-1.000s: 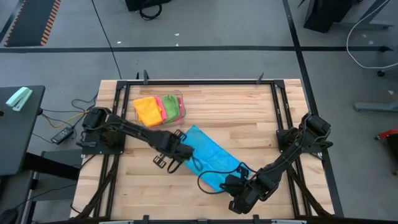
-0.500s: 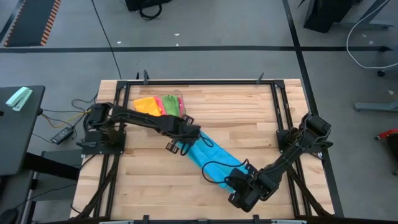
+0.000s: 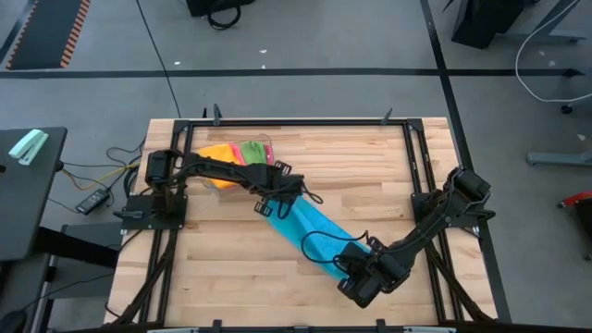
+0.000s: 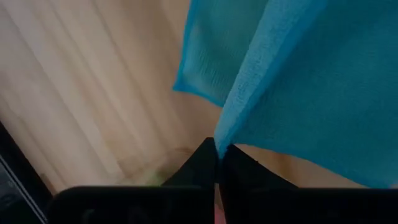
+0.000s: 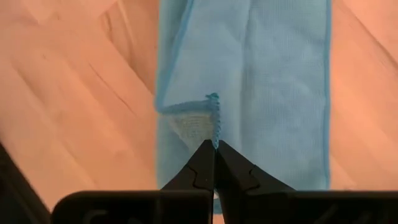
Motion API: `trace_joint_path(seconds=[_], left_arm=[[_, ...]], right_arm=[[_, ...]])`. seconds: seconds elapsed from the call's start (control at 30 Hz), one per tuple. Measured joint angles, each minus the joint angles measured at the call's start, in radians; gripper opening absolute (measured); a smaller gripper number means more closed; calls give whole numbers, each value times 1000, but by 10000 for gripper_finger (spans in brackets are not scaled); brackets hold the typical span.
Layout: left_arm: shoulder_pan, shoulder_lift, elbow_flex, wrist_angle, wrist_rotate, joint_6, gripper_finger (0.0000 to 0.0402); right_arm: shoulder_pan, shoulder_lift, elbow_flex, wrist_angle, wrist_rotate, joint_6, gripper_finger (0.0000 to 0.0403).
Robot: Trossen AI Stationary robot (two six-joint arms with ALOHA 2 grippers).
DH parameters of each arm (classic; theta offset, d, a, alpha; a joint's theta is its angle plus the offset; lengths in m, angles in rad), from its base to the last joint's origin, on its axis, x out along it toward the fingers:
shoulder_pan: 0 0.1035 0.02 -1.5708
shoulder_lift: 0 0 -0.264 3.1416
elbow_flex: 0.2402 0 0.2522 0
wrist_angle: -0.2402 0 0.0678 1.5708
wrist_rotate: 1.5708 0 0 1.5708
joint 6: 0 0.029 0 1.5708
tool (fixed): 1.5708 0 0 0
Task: Fold microfiber towels
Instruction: Fold the blue microfiber towel
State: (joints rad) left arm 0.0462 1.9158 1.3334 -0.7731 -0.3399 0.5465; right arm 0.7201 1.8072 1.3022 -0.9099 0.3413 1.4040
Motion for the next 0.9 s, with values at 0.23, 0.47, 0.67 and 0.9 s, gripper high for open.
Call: trace_joint_path(seconds=[0.23,0.47,0.67,0.9], left_arm=[[24,2,0,33,23,35,13],[23,2,0,62,30,68,35],[29,2,0,70,37,69,13],[36,57,1,107,81,98,26]], right_arm=[[-6,0,0,-27,-7,-1,12],[-6,0,0,-30,-22,-1,12],[-6,0,0,-30,-22,3,12],[-5,0,0,-26,-21,6,12]])
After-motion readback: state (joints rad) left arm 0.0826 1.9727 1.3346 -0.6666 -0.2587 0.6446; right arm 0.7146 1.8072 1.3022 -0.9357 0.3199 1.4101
